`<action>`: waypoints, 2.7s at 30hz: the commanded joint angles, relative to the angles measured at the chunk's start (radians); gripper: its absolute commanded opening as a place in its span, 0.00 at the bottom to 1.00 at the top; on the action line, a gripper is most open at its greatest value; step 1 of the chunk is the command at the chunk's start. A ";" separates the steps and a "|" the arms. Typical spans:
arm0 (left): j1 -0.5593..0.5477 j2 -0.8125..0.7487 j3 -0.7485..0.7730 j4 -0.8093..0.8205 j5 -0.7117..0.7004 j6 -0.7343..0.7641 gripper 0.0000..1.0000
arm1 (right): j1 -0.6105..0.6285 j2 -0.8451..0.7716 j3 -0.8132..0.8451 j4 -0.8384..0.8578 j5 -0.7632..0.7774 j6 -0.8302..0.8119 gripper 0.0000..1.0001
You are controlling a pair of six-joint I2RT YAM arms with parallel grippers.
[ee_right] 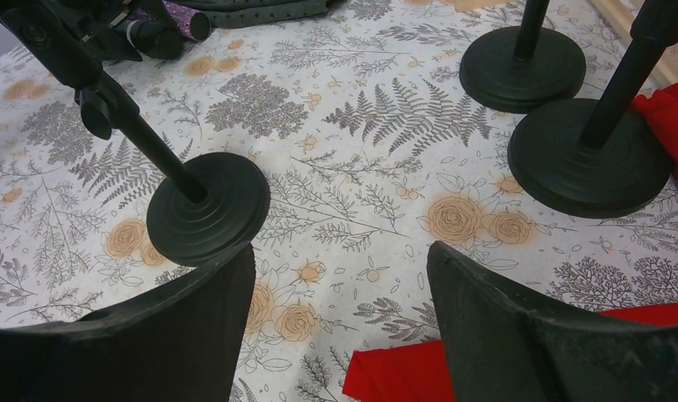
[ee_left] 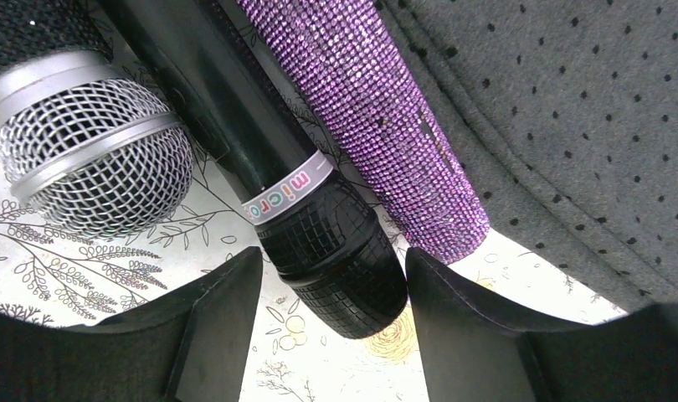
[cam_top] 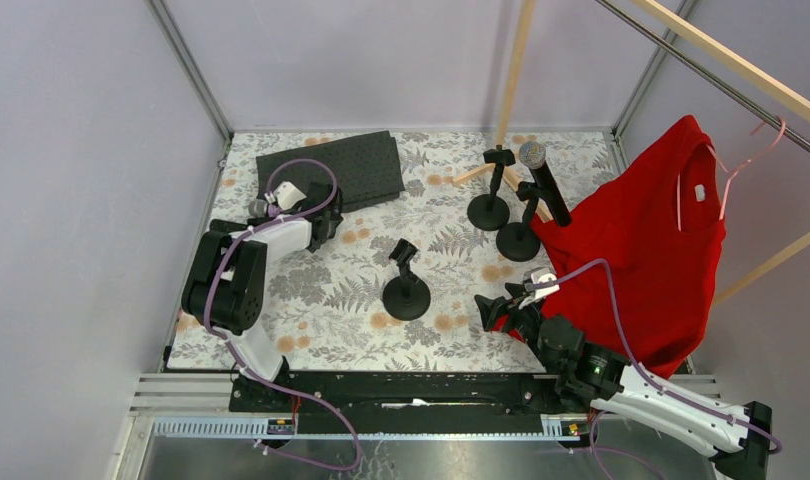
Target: Attach the microphones to the stand
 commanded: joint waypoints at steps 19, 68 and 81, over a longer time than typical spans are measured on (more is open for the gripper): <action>-0.009 -0.024 -0.018 0.029 0.042 -0.015 0.58 | 0.005 0.019 0.025 0.012 0.033 0.018 0.82; -0.276 -0.603 0.037 -0.242 -0.101 0.060 0.41 | 0.005 0.029 0.049 0.042 0.024 0.000 0.85; -0.276 -0.639 0.029 -0.243 0.004 0.135 0.40 | 0.005 0.026 0.059 0.039 0.023 -0.013 0.86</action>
